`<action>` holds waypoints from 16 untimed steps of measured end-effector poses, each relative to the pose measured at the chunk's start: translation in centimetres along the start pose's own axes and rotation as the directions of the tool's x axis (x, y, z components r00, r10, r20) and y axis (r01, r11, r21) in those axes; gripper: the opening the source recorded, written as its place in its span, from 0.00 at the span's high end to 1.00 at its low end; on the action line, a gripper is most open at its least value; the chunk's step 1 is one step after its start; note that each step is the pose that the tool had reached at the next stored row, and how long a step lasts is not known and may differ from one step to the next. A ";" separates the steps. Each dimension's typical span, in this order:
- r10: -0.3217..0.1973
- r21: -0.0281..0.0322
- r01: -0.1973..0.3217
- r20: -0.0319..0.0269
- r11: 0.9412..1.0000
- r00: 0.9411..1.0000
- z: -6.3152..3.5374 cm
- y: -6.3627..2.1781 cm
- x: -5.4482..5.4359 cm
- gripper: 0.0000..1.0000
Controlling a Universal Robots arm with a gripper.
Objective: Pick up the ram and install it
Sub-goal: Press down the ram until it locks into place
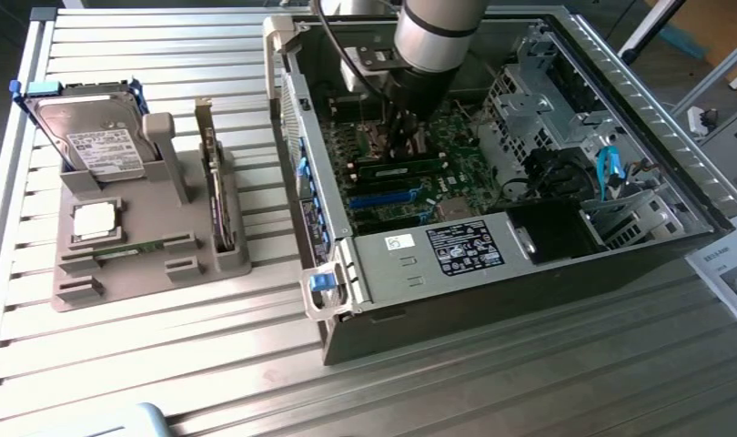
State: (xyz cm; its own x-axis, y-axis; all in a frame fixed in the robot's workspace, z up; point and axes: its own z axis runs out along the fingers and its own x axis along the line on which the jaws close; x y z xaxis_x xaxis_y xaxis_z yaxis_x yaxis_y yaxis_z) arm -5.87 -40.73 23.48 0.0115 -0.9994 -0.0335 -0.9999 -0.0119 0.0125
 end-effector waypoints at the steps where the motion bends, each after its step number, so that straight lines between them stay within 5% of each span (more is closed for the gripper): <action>1: 0.000 -0.001 0.000 -0.001 1.000 1.000 0.25 0.00 0.0 0.89; 8: 0.000 0.000 0.000 0.000 1.000 1.000 0.94 -0.01 0.0 0.89; 9: 0.000 0.003 0.000 0.006 1.000 1.000 1.18 -0.04 0.0 0.89; 10: 0.000 0.000 0.000 -0.001 1.000 1.000 0.88 0.06 0.0 0.89; 16: 0.000 0.003 0.000 -0.003 1.000 1.000 -0.31 0.09 0.0 0.89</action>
State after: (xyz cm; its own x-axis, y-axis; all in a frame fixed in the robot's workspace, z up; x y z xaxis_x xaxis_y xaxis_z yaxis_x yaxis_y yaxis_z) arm -5.95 -40.71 23.79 0.0118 -0.9995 -0.0307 -0.9999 -0.0120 0.0093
